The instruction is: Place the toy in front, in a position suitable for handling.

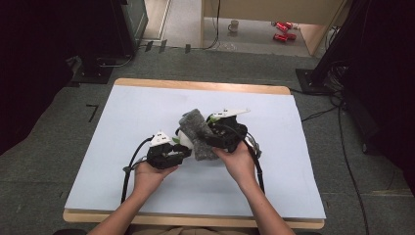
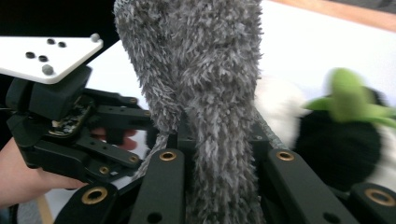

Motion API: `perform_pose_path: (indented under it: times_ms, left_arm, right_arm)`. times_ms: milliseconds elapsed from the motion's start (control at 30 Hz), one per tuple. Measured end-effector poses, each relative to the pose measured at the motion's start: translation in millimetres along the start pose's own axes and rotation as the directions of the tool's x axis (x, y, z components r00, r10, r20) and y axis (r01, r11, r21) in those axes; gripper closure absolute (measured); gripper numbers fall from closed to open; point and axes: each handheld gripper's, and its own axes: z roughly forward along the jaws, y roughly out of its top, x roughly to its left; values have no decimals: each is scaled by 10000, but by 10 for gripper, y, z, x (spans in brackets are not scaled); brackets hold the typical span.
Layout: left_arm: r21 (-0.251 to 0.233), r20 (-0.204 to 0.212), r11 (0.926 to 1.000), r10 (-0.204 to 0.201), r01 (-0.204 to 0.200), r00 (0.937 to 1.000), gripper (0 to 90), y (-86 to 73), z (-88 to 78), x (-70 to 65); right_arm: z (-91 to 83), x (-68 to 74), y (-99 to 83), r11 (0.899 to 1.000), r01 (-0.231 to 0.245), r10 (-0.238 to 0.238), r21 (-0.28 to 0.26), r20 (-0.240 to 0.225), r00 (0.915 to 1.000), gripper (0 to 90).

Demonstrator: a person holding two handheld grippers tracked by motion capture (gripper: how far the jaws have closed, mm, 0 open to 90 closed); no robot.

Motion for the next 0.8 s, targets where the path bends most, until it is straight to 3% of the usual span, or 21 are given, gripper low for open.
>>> perform_pose_path:
  times_ms: [133,267,433,567,600,700,800]
  left_arm:
    - [16,-39,10000,36,-36,10000,577,-4,-10,-30]
    - [97,-133,9999,118,-117,9998,577,-6,-23,-67]
    - [176,-91,9998,78,-76,9999,578,-10,-9,-39]
    - [290,-71,9996,71,-69,9999,581,-4,-17,-8]
    - [327,-50,9995,1,1,10000,583,-4,-21,11]
    - [352,64,9991,-227,224,9997,584,2,-32,66]
    - [389,160,9990,-221,215,9996,584,11,-32,74]
  right_arm:
    - [136,110,0,9992,308,-303,268,-199,9993,759]
    - [248,129,-31,9970,525,-518,573,-141,9986,758]
    - [298,45,-84,9950,832,-828,548,-91,9965,762]
    - [249,-3,-95,9929,1058,-1077,543,338,9936,764]
    - [199,-56,-105,9930,1037,-1076,562,717,9916,761]
    - [141,-140,-120,9946,870,-923,564,990,9908,759]
    - [55,-298,-146,9972,485,-532,578,836,9951,763]
